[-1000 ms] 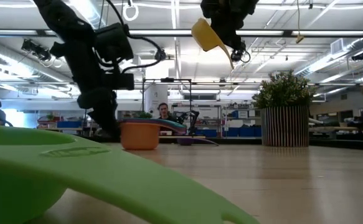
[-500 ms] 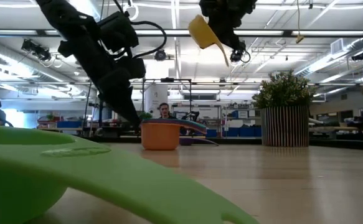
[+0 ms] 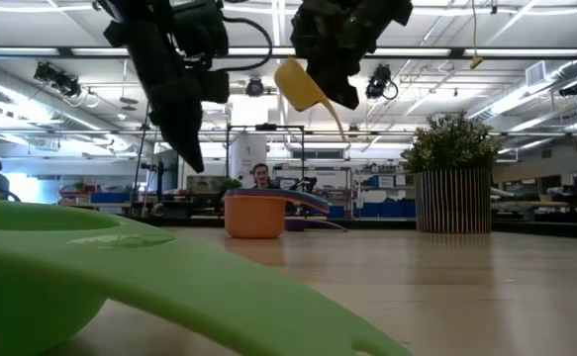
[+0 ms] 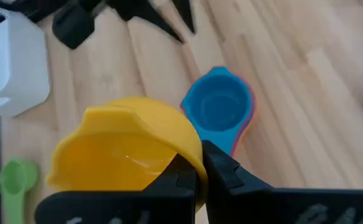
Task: Nest measuring cups in basket
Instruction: Stack the yellow measuring cup into the light blue measuring cup
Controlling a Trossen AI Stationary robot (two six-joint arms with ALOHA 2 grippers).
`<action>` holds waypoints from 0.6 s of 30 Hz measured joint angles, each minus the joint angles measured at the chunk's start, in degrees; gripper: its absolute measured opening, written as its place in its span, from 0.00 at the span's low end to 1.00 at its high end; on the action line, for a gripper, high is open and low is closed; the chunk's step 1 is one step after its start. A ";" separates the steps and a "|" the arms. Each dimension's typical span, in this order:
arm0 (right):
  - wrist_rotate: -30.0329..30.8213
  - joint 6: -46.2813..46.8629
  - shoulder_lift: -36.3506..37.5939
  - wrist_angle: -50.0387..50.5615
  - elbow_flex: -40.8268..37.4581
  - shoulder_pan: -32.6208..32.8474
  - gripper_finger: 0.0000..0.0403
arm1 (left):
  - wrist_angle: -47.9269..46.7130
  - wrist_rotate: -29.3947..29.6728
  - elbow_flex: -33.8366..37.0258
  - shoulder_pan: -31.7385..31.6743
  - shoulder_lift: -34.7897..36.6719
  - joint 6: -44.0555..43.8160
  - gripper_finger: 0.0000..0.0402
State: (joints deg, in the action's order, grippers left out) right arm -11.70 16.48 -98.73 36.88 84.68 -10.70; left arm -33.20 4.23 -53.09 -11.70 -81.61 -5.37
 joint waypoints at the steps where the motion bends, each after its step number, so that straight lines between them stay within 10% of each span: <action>1: -0.30 -0.01 -0.59 0.01 0.59 -0.13 0.02 | -0.12 0.00 -0.20 -0.17 0.62 0.01 0.19; 18: 1.15 -5.08 -4.14 4.59 10.14 -0.26 0.02 | 10.48 1.18 8.46 -0.50 0.16 0.79 0.19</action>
State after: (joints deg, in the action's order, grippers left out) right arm -10.56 11.40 -102.87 41.46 94.83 -10.96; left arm -22.72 5.41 -44.62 -12.21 -81.45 -4.59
